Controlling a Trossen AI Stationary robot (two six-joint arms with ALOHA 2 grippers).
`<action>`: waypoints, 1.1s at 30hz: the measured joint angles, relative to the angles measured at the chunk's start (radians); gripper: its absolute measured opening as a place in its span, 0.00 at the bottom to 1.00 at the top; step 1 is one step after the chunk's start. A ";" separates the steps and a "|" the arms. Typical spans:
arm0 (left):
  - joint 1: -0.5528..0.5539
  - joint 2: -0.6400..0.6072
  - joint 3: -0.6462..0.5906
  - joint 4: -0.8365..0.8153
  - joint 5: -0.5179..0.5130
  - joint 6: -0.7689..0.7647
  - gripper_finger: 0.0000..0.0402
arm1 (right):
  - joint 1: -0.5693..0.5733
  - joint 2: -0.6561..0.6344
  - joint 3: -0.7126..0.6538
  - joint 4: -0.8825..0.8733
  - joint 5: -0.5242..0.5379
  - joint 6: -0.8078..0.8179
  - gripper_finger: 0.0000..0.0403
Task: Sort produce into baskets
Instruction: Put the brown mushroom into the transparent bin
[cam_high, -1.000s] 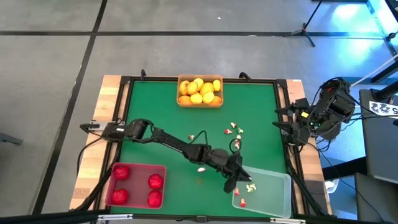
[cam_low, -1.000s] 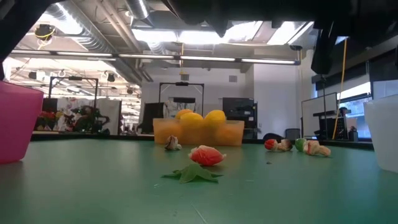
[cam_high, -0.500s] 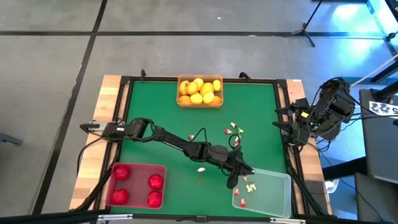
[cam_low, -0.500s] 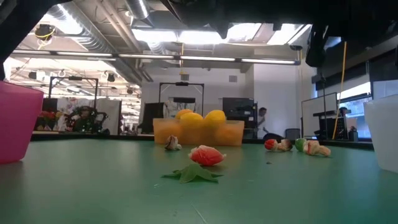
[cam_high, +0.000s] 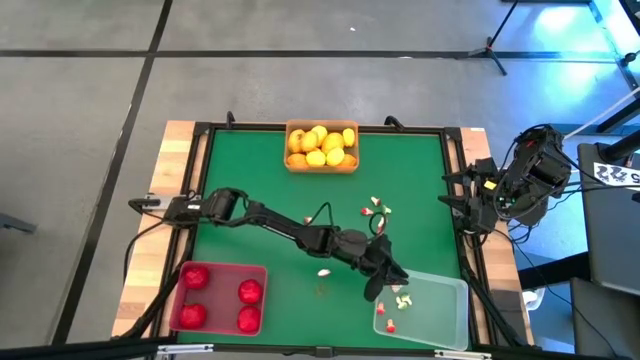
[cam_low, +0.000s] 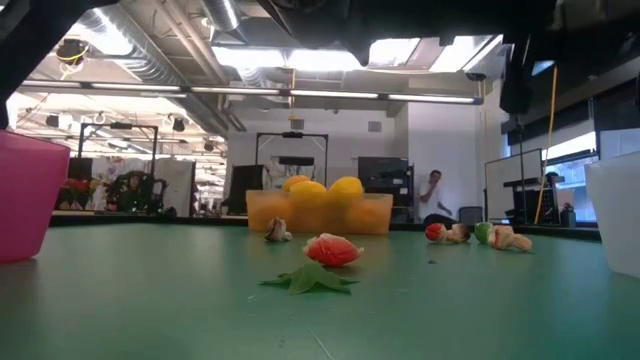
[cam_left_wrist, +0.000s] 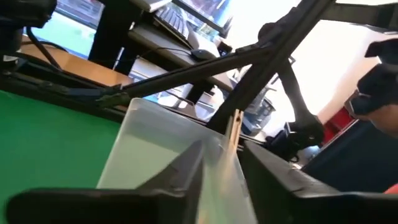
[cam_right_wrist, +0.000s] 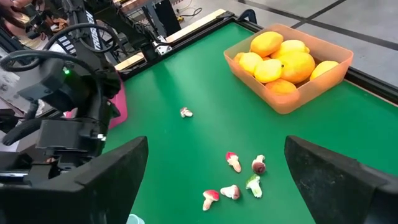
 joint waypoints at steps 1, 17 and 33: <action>0.001 0.000 0.000 0.000 0.003 -0.002 0.31 | 0.000 0.000 0.000 0.000 0.000 0.000 0.93; 0.020 -0.206 0.003 -0.360 -0.052 0.112 0.58 | 0.000 0.000 0.000 0.000 0.002 -0.001 0.93; 0.051 -0.346 -0.002 -0.907 -0.183 -0.025 0.54 | 0.000 0.000 0.000 0.000 0.032 -0.004 0.93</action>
